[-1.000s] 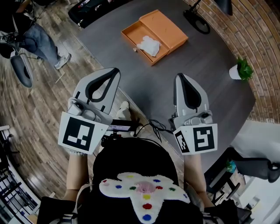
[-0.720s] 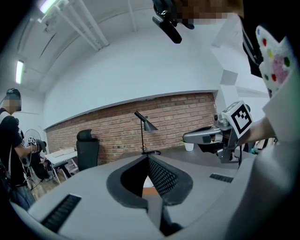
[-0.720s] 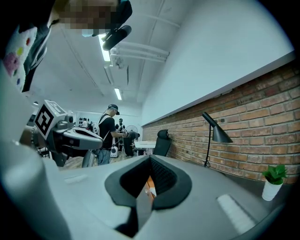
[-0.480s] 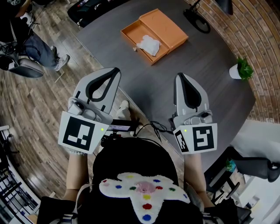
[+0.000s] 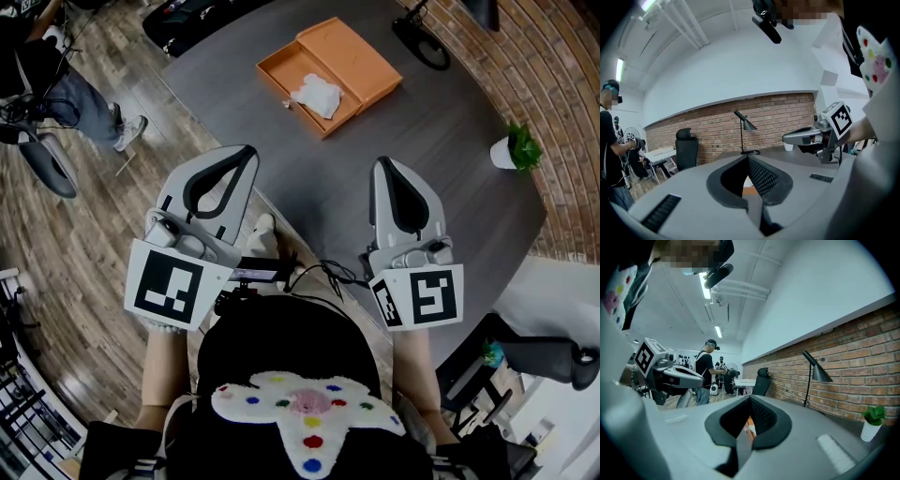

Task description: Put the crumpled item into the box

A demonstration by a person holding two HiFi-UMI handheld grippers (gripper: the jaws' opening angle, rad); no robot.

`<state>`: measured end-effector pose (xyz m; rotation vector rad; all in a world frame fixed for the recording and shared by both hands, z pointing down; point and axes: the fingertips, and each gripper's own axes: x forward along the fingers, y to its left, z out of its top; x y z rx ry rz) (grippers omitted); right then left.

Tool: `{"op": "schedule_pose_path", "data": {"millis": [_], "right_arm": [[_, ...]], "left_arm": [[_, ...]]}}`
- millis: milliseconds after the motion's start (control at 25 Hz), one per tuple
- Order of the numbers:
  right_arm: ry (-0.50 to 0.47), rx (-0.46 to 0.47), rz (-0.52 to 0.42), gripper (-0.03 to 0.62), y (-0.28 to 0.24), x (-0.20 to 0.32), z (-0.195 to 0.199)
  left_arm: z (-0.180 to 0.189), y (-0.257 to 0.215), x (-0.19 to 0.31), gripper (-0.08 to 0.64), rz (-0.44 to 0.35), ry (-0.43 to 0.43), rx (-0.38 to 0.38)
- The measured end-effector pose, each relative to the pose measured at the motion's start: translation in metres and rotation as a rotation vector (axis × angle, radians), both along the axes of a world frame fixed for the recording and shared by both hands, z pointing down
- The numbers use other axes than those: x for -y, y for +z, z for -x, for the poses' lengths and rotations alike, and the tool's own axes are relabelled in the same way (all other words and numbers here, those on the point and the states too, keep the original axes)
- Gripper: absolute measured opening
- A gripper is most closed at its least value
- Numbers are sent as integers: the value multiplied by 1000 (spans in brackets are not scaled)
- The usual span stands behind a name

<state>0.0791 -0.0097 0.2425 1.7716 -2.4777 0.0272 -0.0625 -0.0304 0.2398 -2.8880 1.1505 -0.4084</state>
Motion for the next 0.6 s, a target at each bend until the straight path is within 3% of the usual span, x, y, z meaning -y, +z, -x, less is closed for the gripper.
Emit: {"op": "schedule_pose_path", "data": {"millis": [600], "right_arm": [[-6, -12, 14, 9, 6, 2, 3]], "left_arm": [[0, 4, 2, 6, 7, 1, -2]]}}
